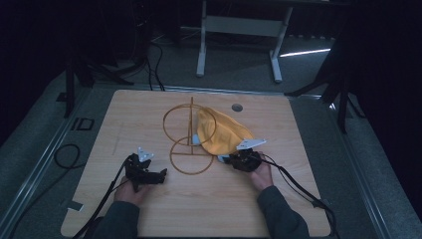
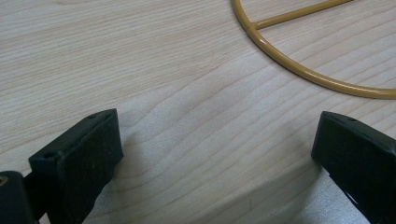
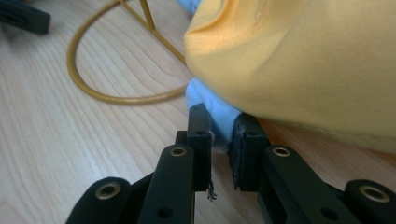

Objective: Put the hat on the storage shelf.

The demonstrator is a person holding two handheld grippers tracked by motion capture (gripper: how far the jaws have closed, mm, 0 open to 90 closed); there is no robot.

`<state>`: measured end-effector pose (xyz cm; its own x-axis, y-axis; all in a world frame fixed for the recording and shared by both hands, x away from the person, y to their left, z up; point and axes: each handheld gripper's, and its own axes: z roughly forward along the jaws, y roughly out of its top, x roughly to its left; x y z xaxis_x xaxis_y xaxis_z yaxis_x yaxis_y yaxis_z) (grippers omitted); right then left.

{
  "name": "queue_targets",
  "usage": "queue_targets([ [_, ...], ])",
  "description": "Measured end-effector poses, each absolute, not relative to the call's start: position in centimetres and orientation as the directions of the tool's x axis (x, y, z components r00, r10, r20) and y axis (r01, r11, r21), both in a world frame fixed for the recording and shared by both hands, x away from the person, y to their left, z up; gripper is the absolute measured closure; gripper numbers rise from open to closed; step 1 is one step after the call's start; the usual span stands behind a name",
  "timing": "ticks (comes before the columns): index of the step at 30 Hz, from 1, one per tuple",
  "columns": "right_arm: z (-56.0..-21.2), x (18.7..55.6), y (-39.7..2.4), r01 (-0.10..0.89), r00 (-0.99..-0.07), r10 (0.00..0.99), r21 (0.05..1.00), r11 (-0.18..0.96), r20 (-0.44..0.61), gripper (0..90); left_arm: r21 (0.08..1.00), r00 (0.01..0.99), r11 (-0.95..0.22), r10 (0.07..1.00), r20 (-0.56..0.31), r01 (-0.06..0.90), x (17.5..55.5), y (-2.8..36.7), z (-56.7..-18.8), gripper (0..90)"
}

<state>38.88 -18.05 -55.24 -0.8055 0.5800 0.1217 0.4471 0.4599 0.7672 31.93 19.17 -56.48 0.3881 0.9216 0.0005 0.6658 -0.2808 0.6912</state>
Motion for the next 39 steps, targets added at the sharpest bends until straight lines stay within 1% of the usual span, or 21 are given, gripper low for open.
queue_targets([
  [4, -54.6, 38.7, -18.3, 0.435, -0.806, 0.58, 0.784, 0.443, 0.12, 79.9, 0.691, 0.388, -0.281, 0.921, 0.001, 0.666, 31.9, 19.2, -56.5, 1.9],
  [8, -53.3, 38.4, -18.7, 0.406, -0.804, 0.587, 0.81, 0.423, 0.096, 79.6, 0.691, 0.388, -0.281, 0.921, 0.0, 0.666, 31.9, 19.2, -56.5, 1.9],
  [26, -48.7, 37.8, -20.3, 0.315, -0.801, 0.598, 0.859, 0.403, 0.013, 79.7, 0.694, 0.385, -0.276, 0.923, -0.002, 0.665, 31.9, 19.1, -56.5, 1.9],
  [39, -44.6, 35.5, -21.1, 0.219, -0.814, 0.577, 0.886, 0.408, -0.065, 79.5, 0.693, 0.385, -0.276, 0.923, -0.004, 0.667, 31.9, 19.1, -56.5, 1.9],
])
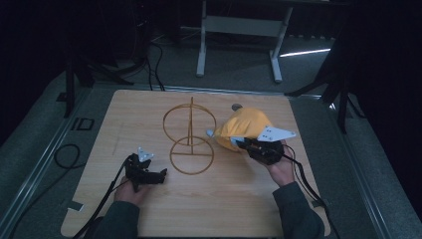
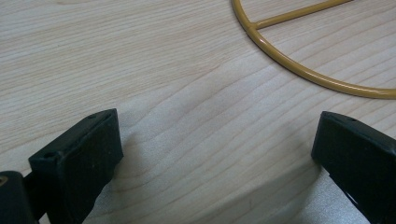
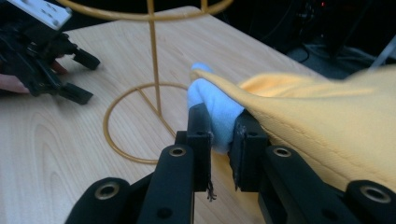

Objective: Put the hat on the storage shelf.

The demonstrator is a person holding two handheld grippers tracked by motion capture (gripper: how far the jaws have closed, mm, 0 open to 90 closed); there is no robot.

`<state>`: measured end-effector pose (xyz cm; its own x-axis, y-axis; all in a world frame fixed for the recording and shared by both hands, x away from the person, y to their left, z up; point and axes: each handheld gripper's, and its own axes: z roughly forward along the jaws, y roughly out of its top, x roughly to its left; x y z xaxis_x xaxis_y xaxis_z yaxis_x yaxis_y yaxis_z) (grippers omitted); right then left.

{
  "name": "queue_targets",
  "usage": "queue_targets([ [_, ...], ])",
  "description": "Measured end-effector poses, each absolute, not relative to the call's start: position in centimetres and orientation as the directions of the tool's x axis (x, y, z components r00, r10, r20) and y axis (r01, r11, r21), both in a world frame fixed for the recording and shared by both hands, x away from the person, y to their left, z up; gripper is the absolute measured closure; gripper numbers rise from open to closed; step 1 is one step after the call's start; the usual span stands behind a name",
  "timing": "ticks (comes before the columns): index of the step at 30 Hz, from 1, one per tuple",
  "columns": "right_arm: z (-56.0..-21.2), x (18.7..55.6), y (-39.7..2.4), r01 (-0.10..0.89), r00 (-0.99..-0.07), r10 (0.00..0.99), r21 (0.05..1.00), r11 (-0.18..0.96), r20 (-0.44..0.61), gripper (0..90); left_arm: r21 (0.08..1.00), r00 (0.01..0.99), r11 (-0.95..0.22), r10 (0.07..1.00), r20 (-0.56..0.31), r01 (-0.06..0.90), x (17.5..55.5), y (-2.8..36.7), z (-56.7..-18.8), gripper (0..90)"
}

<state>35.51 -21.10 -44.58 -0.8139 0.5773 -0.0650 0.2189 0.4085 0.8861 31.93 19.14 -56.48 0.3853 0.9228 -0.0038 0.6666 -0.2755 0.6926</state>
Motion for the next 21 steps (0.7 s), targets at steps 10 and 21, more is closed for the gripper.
queue_targets([
  [10, -43.9, 34.3, -22.0, 0.211, -0.808, 0.587, 0.91, 0.357, -0.043, 78.8, 0.69, 0.389, -0.281, 0.921, 0.0, 0.667, 31.9, 19.2, -56.5, 1.9],
  [21, -45.5, 34.3, -26.0, 0.302, -0.712, 0.701, 0.923, 0.237, 0.053, 70.0, 0.692, 0.387, -0.279, 0.922, 0.0, 0.666, 31.9, 19.2, -56.5, 1.9],
])
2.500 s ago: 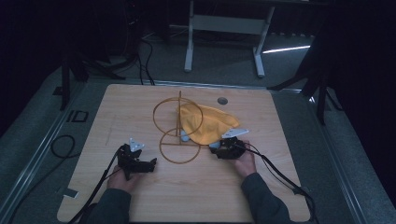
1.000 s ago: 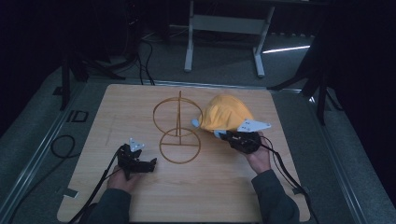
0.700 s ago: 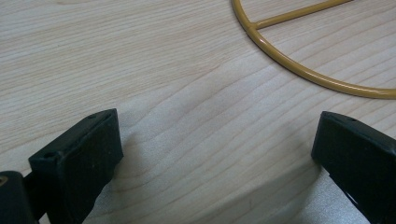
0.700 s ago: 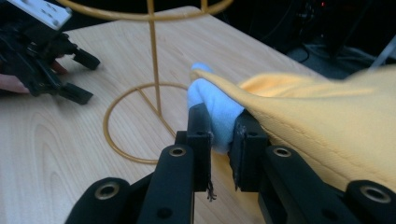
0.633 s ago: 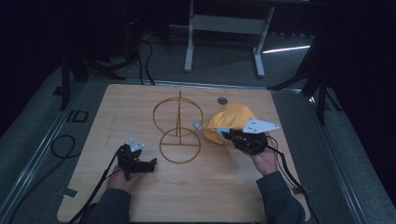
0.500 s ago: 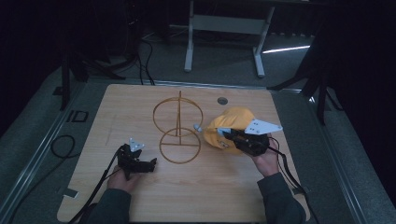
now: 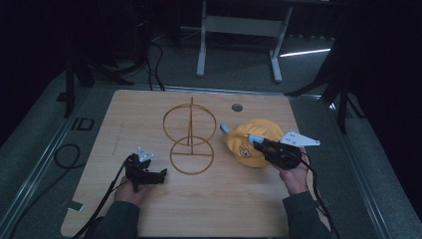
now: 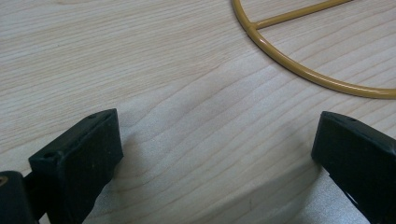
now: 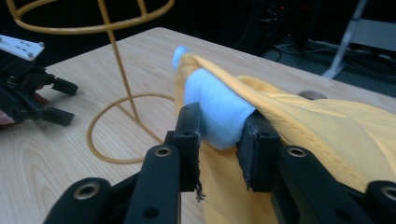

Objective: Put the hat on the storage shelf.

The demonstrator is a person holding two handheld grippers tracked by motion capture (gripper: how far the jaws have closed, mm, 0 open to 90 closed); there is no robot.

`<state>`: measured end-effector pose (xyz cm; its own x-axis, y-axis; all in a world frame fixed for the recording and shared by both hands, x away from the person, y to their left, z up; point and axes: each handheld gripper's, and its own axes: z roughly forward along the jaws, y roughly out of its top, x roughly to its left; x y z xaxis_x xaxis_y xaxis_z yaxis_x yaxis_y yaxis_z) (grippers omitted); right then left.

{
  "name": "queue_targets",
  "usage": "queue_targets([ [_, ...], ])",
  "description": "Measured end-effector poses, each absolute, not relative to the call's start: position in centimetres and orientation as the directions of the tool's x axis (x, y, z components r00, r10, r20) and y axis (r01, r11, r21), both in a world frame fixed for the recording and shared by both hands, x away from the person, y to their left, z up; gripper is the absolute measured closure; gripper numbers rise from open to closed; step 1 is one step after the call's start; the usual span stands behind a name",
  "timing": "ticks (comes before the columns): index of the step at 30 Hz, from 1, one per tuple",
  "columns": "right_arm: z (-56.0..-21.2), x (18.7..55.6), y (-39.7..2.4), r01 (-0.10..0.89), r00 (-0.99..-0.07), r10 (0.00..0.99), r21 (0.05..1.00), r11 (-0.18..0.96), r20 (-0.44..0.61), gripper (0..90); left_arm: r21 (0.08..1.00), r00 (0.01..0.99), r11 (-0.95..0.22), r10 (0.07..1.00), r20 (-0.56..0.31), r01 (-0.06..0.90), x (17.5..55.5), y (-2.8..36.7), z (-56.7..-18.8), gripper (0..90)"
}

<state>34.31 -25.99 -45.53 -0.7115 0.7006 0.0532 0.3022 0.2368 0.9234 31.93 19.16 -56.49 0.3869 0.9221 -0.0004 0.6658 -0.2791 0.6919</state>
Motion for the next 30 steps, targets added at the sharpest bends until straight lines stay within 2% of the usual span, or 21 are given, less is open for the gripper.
queue_targets([
  [4, -46.2, 33.7, -27.1, 0.326, -0.7, 0.712, 0.914, 0.241, 0.062, 63.7, 0.69, 0.389, -0.284, 0.921, 0.002, 0.666, 31.9, 19.2, -56.5, 1.9],
  [8, -46.4, 33.1, -27.4, 0.321, -0.701, 0.712, 0.91, 0.262, 0.043, 62.2, 0.691, 0.388, -0.282, 0.921, 0.001, 0.666, 31.9, 19.2, -56.5, 1.9],
  [22, -44.7, 33.2, -27.0, 0.326, -0.673, 0.734, 0.854, 0.406, -0.092, 61.1, 0.692, 0.387, -0.279, 0.922, -0.001, 0.666, 31.9, 19.2, -56.5, 1.9],
  [30, -44.0, 34.3, -27.0, 0.357, -0.662, 0.741, 0.822, 0.444, -0.113, 61.0, 0.694, 0.385, -0.275, 0.923, -0.003, 0.666, 31.9, 19.1, -56.5, 1.9],
])
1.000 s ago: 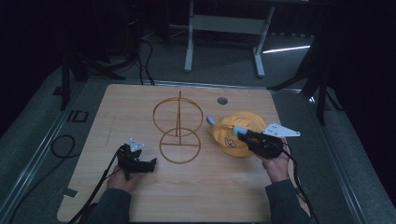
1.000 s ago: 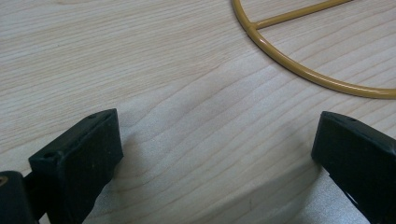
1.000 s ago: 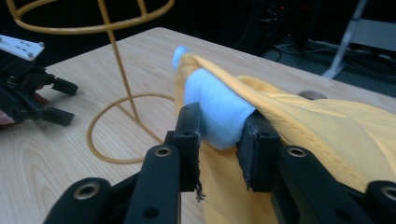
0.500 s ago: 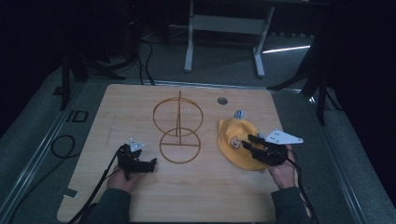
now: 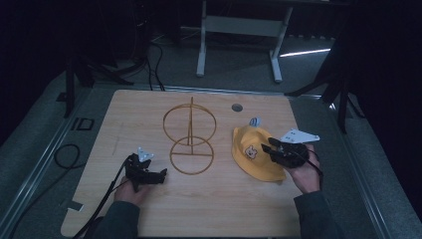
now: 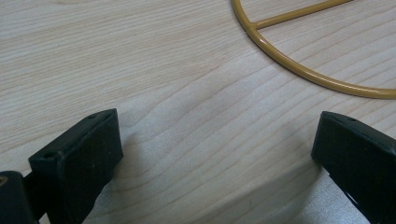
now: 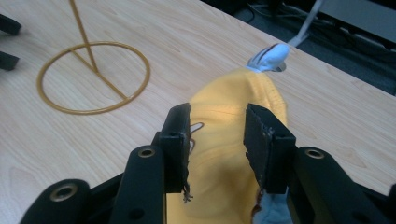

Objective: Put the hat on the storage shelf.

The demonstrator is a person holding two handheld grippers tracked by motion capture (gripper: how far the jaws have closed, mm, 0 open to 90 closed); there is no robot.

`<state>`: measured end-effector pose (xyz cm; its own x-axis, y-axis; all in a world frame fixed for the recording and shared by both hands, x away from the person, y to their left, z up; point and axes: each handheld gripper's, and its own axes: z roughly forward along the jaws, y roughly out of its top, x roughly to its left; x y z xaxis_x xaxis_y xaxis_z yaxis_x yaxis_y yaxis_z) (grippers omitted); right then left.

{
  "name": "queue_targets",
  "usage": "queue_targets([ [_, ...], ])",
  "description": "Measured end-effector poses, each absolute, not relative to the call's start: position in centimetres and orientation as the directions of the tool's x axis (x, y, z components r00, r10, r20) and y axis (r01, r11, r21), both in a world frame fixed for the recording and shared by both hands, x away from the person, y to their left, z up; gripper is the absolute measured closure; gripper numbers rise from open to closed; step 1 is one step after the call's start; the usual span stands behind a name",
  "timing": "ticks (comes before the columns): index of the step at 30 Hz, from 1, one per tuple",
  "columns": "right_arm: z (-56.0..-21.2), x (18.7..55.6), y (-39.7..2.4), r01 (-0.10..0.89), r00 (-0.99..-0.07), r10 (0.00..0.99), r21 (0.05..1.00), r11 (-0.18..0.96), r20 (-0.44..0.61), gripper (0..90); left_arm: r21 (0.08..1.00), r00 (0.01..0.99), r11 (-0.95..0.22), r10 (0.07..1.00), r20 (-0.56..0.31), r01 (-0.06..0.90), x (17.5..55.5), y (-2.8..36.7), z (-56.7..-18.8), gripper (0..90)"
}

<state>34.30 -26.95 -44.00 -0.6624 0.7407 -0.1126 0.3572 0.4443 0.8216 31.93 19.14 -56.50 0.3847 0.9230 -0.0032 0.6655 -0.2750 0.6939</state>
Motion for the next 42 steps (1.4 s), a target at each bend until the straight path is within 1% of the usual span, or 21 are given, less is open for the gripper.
queue_targets([
  [10, -43.0, 35.6, -26.7, 0.38, -0.66, 0.736, 0.779, 0.499, -0.15, 61.3, 0.691, 0.386, -0.278, 0.922, -0.002, 0.667, 31.9, 19.2, -56.5, 1.9],
  [21, -42.0, 37.9, -25.9, 0.434, -0.662, 0.723, 0.685, 0.585, -0.199, 60.4, 0.693, 0.386, -0.277, 0.923, -0.002, 0.666, 31.9, 19.2, -56.5, 1.9],
  [30, -41.9, 39.3, -25.4, 0.471, -0.671, 0.712, 0.624, 0.624, -0.206, 59.0, 0.693, 0.385, -0.275, 0.923, -0.003, 0.666, 31.9, 19.1, -56.5, 1.9],
  [42, -42.1, 41.4, -24.9, 0.525, -0.695, 0.696, 0.535, 0.662, -0.179, 58.1, 0.693, 0.386, -0.277, 0.923, -0.002, 0.665, 31.9, 19.2, -56.5, 1.9],
])
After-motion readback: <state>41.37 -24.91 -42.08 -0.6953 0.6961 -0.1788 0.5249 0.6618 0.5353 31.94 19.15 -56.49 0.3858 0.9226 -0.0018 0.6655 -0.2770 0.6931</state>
